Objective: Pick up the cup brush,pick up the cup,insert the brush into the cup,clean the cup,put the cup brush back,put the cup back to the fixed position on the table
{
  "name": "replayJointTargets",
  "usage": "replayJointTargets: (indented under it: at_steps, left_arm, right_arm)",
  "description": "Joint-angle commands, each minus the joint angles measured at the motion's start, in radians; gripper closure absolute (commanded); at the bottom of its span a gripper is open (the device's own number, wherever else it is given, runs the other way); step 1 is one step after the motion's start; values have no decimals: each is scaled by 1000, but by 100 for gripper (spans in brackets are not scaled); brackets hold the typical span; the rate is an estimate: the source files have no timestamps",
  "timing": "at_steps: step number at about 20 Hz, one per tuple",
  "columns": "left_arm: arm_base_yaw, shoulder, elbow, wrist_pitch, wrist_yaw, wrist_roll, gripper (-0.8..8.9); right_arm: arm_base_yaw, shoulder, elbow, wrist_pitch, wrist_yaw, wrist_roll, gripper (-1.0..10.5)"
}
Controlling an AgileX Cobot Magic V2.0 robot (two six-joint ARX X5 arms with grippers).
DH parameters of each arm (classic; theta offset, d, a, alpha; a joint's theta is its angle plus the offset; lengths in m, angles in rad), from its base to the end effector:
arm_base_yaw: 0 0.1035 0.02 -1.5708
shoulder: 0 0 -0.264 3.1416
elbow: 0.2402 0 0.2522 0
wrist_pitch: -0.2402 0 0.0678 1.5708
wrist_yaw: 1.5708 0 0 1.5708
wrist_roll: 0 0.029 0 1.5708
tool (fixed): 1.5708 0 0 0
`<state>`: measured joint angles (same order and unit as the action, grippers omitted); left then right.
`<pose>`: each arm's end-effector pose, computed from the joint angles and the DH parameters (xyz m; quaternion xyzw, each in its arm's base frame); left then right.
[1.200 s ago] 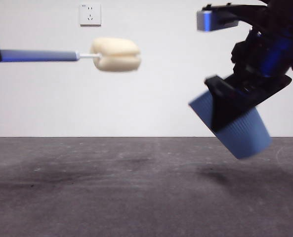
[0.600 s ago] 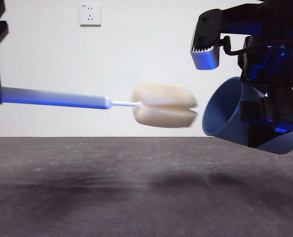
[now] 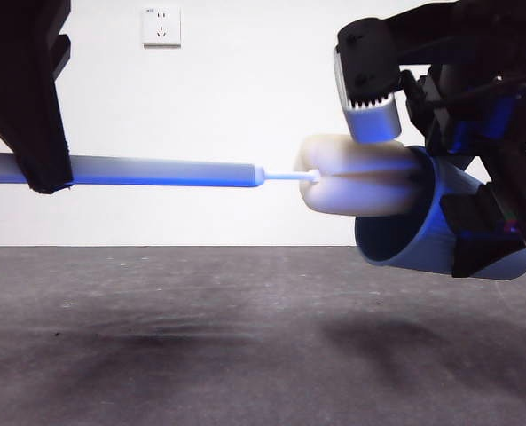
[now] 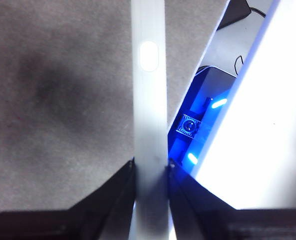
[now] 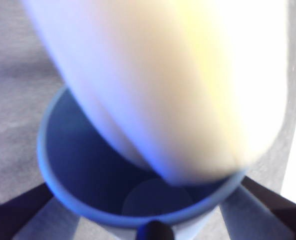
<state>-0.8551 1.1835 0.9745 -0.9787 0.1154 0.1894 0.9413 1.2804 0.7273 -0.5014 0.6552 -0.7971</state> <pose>0.1343 -0.1595 0.2662 0.2707 0.4828 -0.4342 0.7107 0.1492 0.1749 0.1999 -0.6640 0.2759 0.2498 0.6485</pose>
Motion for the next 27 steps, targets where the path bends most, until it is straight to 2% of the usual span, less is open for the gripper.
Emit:
replayJointTargets:
  at_steps: [1, 8, 18, 21, 23, 27]
  left_arm:
    - [-18, 13, -1, 16, 24, -27, 822]
    - [-80, 80, -1, 55, 25, -72, 822]
    - [-128, 136, -1, 253, 50, -192, 822]
    - [-126, 131, -1, 214, 37, -193, 822]
    - [-124, 118, -1, 141, -35, -193, 822]
    - [-125, 71, -1, -1, -116, -193, 822]
  right_arm:
    - [36, 26, 5, 7, 4, -11, 963]
    - [128, 84, 5, 45, 5, -11, 963]
    - [226, 122, 5, 60, 5, -4, 964]
    - [221, 122, 5, 58, 23, 6, 964]
    - [200, 122, 5, 50, 58, 14, 964]
    - [130, 122, 5, 33, 62, 49, 964]
